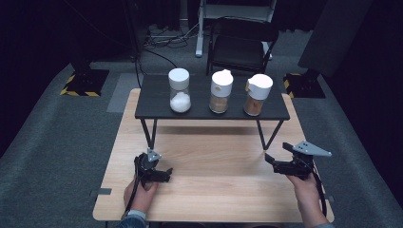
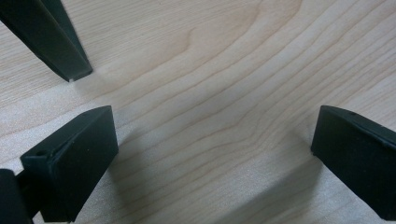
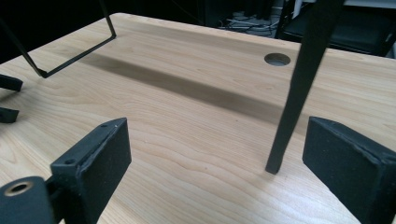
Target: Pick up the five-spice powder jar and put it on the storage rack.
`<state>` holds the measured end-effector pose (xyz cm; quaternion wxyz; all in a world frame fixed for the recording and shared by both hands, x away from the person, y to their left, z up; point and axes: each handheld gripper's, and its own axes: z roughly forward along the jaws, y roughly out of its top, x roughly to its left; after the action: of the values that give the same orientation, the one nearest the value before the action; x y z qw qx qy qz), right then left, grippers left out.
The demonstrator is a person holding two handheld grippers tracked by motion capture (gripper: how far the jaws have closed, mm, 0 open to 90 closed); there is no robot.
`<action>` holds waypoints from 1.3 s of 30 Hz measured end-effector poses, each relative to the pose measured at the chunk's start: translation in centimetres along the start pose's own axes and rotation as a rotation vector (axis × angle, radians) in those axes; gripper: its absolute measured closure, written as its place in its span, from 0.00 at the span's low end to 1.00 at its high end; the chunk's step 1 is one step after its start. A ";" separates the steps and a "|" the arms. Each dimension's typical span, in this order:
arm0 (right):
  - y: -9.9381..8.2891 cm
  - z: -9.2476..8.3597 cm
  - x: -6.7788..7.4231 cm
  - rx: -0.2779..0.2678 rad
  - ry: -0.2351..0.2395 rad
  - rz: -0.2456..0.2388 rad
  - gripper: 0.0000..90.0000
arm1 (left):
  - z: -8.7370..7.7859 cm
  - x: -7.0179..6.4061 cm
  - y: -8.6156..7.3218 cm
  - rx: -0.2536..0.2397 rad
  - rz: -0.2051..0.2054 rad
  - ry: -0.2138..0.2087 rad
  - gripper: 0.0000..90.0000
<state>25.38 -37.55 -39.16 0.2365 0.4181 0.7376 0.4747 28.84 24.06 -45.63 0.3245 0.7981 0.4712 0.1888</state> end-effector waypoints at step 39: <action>-5.8 0.8 -0.2 0.077 -0.006 0.018 0.09 | 0.0 0.0 0.0 0.000 0.000 0.001 0.00</action>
<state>23.81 -38.46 -44.68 0.2180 0.4350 0.7508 0.4467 28.82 24.04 -45.63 0.3242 0.7980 0.4715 0.1890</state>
